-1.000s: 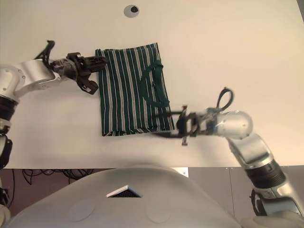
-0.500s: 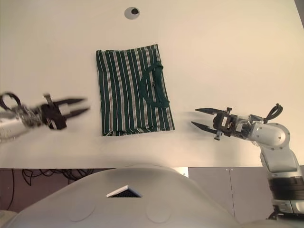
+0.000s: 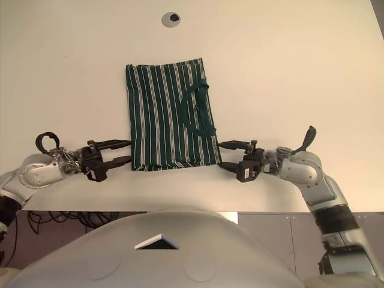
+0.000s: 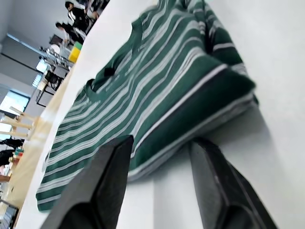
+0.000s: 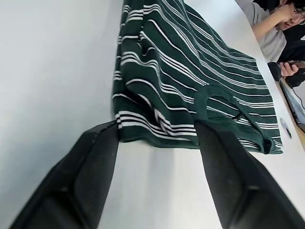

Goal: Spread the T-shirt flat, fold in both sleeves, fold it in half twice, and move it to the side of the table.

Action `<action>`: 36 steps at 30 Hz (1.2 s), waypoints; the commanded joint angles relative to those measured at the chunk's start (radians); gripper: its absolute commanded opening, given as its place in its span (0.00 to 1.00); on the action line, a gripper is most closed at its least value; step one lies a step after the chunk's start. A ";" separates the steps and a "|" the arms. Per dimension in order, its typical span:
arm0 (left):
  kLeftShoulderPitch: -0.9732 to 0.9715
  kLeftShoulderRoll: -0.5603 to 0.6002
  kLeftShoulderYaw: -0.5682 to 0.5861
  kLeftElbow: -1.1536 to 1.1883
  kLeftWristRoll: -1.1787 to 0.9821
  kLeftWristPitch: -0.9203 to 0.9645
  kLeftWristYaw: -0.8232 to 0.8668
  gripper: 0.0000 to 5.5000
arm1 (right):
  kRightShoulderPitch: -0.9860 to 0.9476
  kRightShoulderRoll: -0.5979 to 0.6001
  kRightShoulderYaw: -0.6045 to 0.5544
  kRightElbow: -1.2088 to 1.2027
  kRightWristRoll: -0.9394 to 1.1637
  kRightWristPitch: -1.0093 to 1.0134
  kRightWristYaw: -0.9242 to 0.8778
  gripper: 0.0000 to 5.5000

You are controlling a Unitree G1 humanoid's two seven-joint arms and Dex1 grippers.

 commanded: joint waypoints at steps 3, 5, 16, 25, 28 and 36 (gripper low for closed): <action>0.050 -0.035 -0.081 0.048 0.111 0.050 -0.124 0.27 | -0.014 -0.002 0.080 0.056 -0.110 0.040 -0.005 0.38; 0.049 -0.040 -0.080 0.047 0.105 0.047 -0.140 0.24 | -0.018 -0.010 0.093 0.051 -0.105 0.042 -0.010 0.32; 0.038 -0.056 -0.095 0.046 0.050 0.043 -0.209 0.10 | -0.030 -0.021 0.166 0.026 0.005 0.023 0.015 0.00; 0.239 0.321 -0.147 -0.545 -0.884 0.683 -0.823 0.01 | 0.148 -0.288 0.104 -0.434 0.824 0.532 0.361 0.00; 0.309 0.380 -0.075 -0.671 -1.007 0.764 -0.914 0.01 | 0.213 -0.350 0.038 -0.536 0.974 0.633 0.428 0.00; 0.389 0.290 0.117 -0.631 -1.055 0.873 -0.970 0.01 | 0.214 -0.219 -0.044 -0.563 0.965 0.734 0.377 0.00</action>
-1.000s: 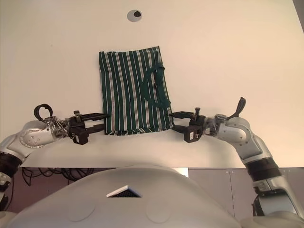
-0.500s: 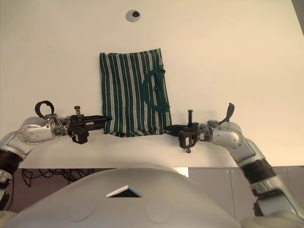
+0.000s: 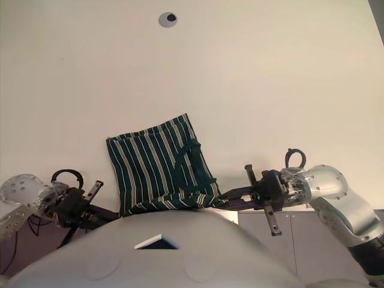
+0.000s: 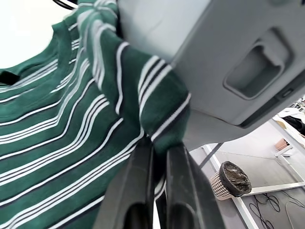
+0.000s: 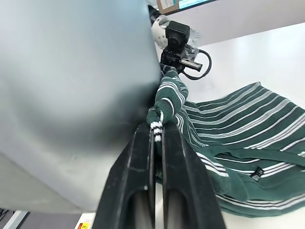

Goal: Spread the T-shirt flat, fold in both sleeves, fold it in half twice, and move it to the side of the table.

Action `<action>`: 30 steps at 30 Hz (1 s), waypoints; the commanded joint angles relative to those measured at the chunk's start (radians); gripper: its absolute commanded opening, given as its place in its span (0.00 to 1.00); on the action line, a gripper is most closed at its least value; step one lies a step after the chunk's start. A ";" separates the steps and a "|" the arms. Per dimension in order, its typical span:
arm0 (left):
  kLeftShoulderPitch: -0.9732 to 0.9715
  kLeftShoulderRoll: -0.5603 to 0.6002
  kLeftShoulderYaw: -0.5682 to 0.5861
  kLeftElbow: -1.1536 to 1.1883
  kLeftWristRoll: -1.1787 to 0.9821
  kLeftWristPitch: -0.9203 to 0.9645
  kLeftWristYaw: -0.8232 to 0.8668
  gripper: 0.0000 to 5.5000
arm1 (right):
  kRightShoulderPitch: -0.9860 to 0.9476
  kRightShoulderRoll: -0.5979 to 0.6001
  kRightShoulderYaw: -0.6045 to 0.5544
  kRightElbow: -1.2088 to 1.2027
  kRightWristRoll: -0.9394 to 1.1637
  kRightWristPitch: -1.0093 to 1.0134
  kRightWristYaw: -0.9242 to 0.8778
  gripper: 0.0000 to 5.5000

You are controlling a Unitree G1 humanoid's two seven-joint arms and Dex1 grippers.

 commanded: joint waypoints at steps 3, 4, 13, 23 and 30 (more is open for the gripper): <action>-0.006 -0.122 0.139 0.097 -0.044 0.099 -0.047 0.01 | -0.126 0.202 -0.014 0.049 -0.111 0.052 -0.168 0.00; -0.010 -0.144 0.163 0.116 -0.055 0.116 -0.058 0.01 | -0.156 0.233 -0.012 0.069 -0.142 0.058 -0.197 0.00; -0.138 -0.384 0.281 0.402 0.009 0.256 -0.108 0.01 | -0.429 0.455 0.087 0.309 -0.514 0.032 -0.353 0.00; -0.294 -0.529 0.417 0.645 0.069 0.453 -0.060 0.08 | -0.562 0.619 0.096 0.552 -0.641 0.014 -0.417 0.09; -0.395 -0.636 0.517 0.783 0.141 0.525 0.134 0.27 | -0.618 0.730 0.016 0.681 -0.683 -0.054 -0.572 0.30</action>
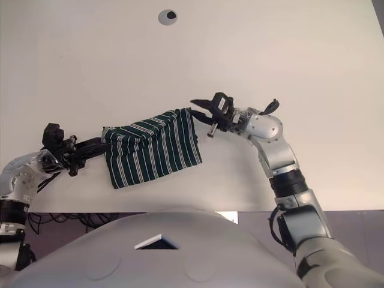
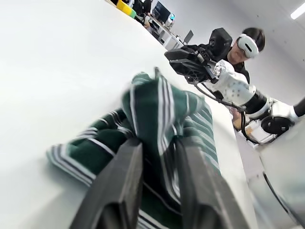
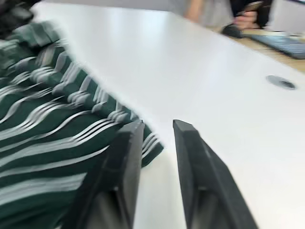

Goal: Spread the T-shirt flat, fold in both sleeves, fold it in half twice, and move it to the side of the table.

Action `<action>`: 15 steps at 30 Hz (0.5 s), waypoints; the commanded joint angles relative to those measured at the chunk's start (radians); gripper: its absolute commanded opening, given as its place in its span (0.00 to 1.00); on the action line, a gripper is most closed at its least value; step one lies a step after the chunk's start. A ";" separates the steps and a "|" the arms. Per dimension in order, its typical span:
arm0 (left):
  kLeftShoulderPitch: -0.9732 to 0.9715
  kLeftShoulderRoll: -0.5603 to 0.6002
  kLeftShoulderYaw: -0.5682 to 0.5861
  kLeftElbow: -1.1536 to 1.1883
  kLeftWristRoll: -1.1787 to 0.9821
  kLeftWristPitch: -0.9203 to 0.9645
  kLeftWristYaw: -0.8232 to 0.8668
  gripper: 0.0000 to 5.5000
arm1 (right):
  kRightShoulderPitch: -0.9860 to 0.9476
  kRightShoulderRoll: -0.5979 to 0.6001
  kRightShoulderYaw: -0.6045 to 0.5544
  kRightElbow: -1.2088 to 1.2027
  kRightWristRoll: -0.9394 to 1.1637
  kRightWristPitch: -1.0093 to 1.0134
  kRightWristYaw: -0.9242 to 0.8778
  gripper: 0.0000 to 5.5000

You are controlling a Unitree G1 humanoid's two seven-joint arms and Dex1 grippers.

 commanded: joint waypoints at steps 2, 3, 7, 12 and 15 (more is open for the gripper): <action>-0.104 -0.102 0.052 0.117 0.110 0.072 0.310 0.33 | -0.036 0.073 -0.072 0.071 -0.045 -0.097 -0.120 0.34; -0.123 -0.123 0.067 0.132 0.115 0.109 0.388 0.33 | -0.011 0.078 -0.068 0.039 -0.040 -0.160 -0.099 0.34; -0.170 -0.207 0.165 0.139 0.118 0.139 0.639 0.33 | 0.123 0.035 0.059 -0.149 -0.033 -0.388 0.058 0.34; -0.213 -0.317 0.287 0.120 0.147 0.011 0.858 0.33 | 0.132 0.075 0.160 -0.076 -0.388 -0.393 -0.086 0.34; -0.239 -0.405 0.361 0.067 0.134 -0.167 0.887 0.33 | 0.096 0.139 0.185 0.033 -0.495 -0.290 -0.188 0.34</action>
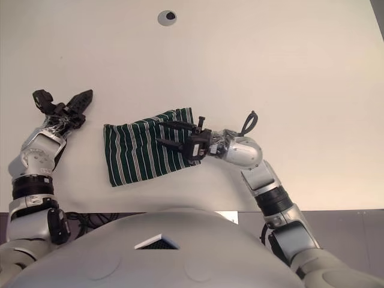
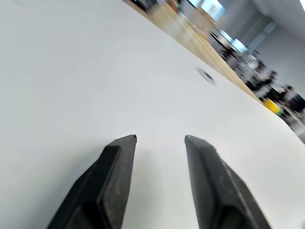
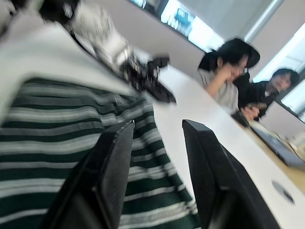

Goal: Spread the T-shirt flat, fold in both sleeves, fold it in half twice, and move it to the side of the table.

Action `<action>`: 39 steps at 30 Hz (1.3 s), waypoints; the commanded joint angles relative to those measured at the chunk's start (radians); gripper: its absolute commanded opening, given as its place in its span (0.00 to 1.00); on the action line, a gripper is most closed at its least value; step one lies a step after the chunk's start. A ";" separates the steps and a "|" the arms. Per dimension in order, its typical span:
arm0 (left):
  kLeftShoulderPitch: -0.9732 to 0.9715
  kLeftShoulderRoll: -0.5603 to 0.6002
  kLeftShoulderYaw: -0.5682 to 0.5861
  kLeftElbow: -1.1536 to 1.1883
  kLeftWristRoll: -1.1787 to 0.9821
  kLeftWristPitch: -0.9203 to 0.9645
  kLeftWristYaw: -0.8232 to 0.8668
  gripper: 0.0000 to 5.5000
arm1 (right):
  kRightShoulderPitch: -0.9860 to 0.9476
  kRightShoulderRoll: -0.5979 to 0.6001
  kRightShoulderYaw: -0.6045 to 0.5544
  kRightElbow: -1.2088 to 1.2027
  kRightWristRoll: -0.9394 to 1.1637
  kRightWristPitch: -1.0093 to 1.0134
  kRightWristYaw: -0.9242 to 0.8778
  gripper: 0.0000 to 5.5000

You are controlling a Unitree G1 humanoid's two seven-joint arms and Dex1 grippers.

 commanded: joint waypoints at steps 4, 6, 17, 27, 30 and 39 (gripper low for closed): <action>-0.047 -0.307 0.087 -0.158 0.007 -0.446 0.050 0.33 | -0.083 0.025 -0.040 0.263 -0.176 0.334 -0.182 0.34; -0.108 -0.418 0.046 -0.095 0.082 -0.618 0.067 0.33 | -0.072 -0.083 -0.181 0.330 -0.114 0.404 -0.217 0.34; -0.178 -0.562 -0.093 0.118 0.299 -0.965 0.049 0.33 | -0.087 -0.066 -0.672 0.427 0.146 -0.182 -0.730 0.34; -0.128 -0.513 -0.205 0.213 0.441 -1.178 0.020 0.33 | -0.010 0.219 -0.280 0.475 -0.414 -0.607 -0.950 0.34; -0.130 -0.501 -0.209 0.230 0.441 -1.202 0.019 0.33 | -0.026 0.207 -0.263 0.500 -0.490 -0.592 -1.040 0.34; -0.136 -0.462 -0.176 0.309 0.504 -1.318 0.128 0.33 | -0.094 0.168 -0.228 0.578 -0.536 -0.581 -1.192 0.34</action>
